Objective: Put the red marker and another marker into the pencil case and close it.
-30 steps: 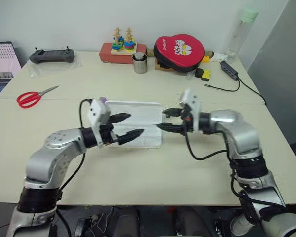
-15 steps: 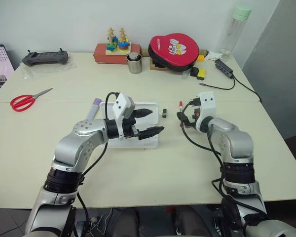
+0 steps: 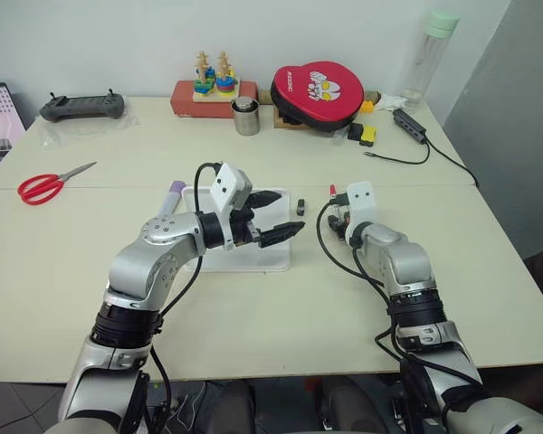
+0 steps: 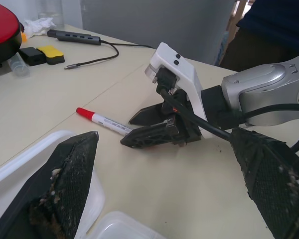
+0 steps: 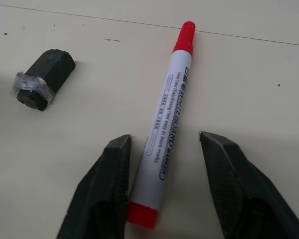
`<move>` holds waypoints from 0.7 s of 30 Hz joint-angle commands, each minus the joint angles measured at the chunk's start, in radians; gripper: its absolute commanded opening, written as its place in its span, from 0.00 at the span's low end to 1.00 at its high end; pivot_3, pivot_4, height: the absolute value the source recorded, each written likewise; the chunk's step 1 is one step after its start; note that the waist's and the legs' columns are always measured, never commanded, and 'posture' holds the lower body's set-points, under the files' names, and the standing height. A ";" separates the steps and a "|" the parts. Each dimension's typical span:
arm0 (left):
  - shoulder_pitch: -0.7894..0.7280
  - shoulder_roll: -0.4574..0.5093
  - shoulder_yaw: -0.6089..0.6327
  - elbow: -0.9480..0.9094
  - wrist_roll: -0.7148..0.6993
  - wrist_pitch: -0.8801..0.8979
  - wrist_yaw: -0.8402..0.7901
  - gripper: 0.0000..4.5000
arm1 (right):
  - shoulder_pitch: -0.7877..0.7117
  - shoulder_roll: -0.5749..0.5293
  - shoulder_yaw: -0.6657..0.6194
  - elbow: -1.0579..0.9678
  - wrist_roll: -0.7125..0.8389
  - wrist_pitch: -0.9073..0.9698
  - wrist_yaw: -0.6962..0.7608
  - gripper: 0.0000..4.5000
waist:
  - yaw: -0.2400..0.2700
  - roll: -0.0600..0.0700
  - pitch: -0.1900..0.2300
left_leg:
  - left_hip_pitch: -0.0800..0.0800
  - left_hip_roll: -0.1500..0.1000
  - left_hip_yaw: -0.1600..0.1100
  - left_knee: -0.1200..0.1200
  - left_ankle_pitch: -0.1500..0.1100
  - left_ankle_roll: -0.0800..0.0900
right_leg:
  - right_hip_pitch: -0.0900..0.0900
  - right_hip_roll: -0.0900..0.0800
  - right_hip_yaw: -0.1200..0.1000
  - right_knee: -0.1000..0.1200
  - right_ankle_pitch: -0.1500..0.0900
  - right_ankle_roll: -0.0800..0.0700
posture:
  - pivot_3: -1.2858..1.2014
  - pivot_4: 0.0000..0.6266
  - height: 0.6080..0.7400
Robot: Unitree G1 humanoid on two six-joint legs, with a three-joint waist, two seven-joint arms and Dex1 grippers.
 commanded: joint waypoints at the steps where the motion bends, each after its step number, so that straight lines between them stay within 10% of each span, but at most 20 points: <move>1: 0.000 -0.012 0.026 -0.046 0.000 -0.029 0.014 1.00 | -0.015 -0.012 -0.008 0.007 0.001 -0.013 -0.014 0.27 | 0.001 0.000 0.000 | 0.000 0.000 0.000 0.000 0.000 0.000 | 0.000 0.000 0.000 0.000 0.000 0.000 | 0.52 0.24 1.00; 5: -0.008 -0.032 0.046 -0.045 -0.016 -0.030 0.035 1.00 | -0.028 -0.010 -0.050 -0.005 0.027 -0.057 -0.028 0.07 | 0.004 0.000 0.000 | 0.000 0.000 0.000 0.000 0.000 0.000 | 0.000 0.000 0.000 0.000 0.000 0.000 | 0.52 0.24 1.00; 9: -0.003 -0.024 0.119 -0.065 -0.074 -0.005 0.043 1.00 | -0.075 -0.060 -0.056 -0.073 0.053 -0.183 0.039 0.07 | 0.003 0.000 0.000 | -0.001 0.000 0.000 0.000 0.000 0.000 | -0.001 0.000 0.000 0.000 0.000 0.000 | 0.52 0.24 1.00; 21: 0.387 0.246 0.459 -0.132 -0.145 -0.013 -0.060 1.00 | -0.223 -0.283 0.312 -0.230 0.170 -0.305 0.763 0.07 | -0.022 0.001 0.001 | 0.000 0.001 0.000 -0.002 0.000 0.000 | -0.001 0.000 -0.001 -0.001 -0.001 -0.002 | 0.52 0.24 1.00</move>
